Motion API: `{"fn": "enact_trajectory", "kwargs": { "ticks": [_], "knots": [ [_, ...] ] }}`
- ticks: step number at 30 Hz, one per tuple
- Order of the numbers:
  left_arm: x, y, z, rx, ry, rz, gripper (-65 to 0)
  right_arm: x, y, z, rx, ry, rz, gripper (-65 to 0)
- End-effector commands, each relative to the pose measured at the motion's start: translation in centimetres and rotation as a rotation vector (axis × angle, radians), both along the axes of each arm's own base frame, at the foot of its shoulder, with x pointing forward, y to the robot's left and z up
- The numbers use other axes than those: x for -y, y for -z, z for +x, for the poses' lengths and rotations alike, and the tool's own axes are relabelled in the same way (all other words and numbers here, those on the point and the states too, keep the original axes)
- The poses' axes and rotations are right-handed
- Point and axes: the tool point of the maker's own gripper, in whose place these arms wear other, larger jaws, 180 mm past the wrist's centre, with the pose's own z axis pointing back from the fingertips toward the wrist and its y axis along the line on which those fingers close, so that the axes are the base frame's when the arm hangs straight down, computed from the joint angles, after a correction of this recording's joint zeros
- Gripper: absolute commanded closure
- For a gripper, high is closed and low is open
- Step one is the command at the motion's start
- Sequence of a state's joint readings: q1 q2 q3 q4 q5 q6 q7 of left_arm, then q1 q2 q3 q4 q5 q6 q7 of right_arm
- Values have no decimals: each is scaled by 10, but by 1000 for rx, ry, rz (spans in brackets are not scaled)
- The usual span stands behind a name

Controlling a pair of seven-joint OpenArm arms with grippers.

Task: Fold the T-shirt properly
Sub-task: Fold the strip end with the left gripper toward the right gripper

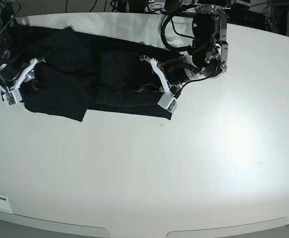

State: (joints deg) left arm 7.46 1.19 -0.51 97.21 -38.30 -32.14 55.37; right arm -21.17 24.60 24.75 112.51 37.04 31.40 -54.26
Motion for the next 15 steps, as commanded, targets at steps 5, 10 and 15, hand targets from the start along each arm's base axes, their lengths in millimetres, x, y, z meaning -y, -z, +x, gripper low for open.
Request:
{"fn": "enact_trajectory", "kwargs": {
  "ticks": [5,10,15],
  "knots": [
    [-25,18,12,-13,-64,60,0,17,-49,20,166,76,-35,-308],
    [-61,28,11,-29,-93,133,0,79,-62,4,144,321,-79,-379],
    [-67,21,14,-41,-118,87,0,119,-37,-23,42,497,96,-379]
  ]
}}
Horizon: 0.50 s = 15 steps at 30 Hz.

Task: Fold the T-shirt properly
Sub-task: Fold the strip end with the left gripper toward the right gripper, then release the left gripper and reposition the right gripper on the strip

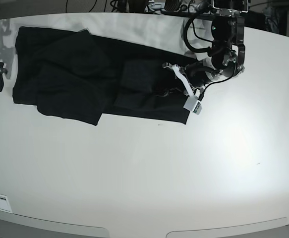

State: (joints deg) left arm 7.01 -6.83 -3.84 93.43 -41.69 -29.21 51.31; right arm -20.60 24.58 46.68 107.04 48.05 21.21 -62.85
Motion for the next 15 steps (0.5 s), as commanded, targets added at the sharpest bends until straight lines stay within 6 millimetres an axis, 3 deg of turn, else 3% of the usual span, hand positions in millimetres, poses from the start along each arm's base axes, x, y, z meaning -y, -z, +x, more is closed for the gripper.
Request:
{"fn": "enact_trajectory", "kwargs": {
  "ticks": [1,6,10,15],
  "knots": [
    [-3,2,-2,-13,8,27,0,7,0,-1,13,5,34,-379],
    [-3,3,-3,-16,13,27,0,-12,51,-22,-45,-31,355,-379],
    [-2,1,-3,-16,12,18,0,-22,70,-37,-70,-49,487,-379],
    [0,0,-3,-18,13,2,0,-36,86,-43,-109,-105,513,-379]
  ]
}}
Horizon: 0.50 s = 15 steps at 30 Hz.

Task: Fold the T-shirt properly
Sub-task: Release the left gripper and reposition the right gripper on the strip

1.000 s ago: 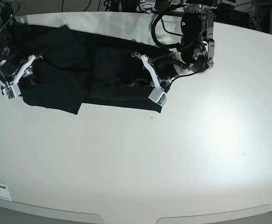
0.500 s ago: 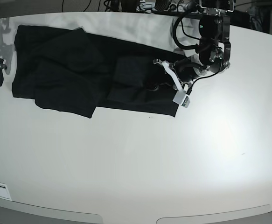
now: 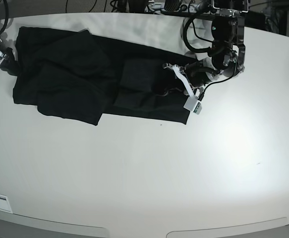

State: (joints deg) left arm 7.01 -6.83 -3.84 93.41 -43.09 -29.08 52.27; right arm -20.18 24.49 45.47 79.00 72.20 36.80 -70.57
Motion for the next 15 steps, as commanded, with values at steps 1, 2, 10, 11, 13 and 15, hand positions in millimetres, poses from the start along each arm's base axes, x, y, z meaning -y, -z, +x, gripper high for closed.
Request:
{"fn": "enact_trajectory", "kwargs": {
  "ticks": [1,2,10,11,13,15],
  "knots": [
    [-2,1,-1,-5,8,19,0,-4,4,-4,-40,-52,-16,-379],
    [-2,1,-1,-5,8,18,0,-14,6,-4,-41,-82,4,-379],
    [-2,0,-1,-4,8,19,0,-84,17,0,-43,-294,137,-378],
    [-2,0,-1,-4,8,19,0,-85,17,1,-42,-299,138,-378],
    [-2,0,-1,-3,7,18,0,-85,16,3,-35,-298,139,-377],
    [-2,-1,0,2,4,14,0,-87,14,4,-26,-299,153,-376]
  ]
}}
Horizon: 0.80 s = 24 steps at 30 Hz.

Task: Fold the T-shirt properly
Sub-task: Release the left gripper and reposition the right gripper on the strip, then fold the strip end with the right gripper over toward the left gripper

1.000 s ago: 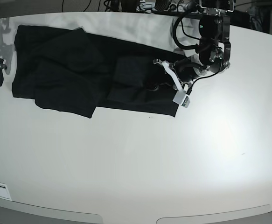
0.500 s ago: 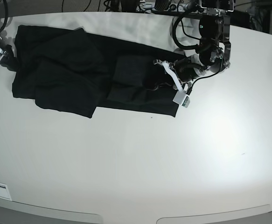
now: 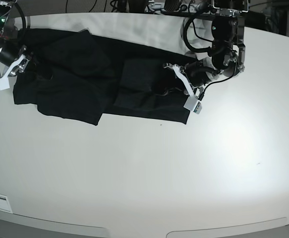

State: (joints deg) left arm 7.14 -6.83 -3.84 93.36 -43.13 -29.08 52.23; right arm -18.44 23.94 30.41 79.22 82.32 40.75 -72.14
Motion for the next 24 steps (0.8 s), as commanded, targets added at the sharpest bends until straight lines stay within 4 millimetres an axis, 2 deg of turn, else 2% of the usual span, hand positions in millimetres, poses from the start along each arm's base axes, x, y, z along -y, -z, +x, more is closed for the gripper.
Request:
{"fn": "enact_trajectory", "kwargs": {
  "ticks": [1,3,4,6,7,9,13,15,18,21,22,24],
  "knots": [
    [-1,-3,2,8,3,7,0,2,10,-15,-78,-50,-44,-367],
    [2,-9,4,19,9,-22,0,1,8,-14,-72,-51,-30,-294],
    [4,-14,5,33,19,-41,0,1,7,-12,-68,-53,-33,-221],
    [10,-27,10,67,34,-90,0,1,4,-10,-69,-83,-57,-28],
    [13,-35,13,81,43,-114,0,2,0,-6,-58,-104,-74,0],
    [17,-53,18,124,86,-158,-12,9,-12,5,-16,-126,-135,0],
    [13,-85,26,191,135,-245,-216,39,-33,25,39,-160,-362,0],
    [5,-93,30,208,126,-266,-282,58,-44,34,68,-163,-485,0],
    [-9,-96,35,217,86,-260,-293,88,-59,42,75,-177,-683,0],
    [-20,-89,31,194,67,-236,-293,114,-81,54,77,-121,-841,0],
    [-22,-85,29,183,62,-227,-293,117,-89,57,82,-100,-872,0],
    [-23,-78,21,174,71,-215,-293,109,-105,64,117,-69,-888,0]
  ]
}}
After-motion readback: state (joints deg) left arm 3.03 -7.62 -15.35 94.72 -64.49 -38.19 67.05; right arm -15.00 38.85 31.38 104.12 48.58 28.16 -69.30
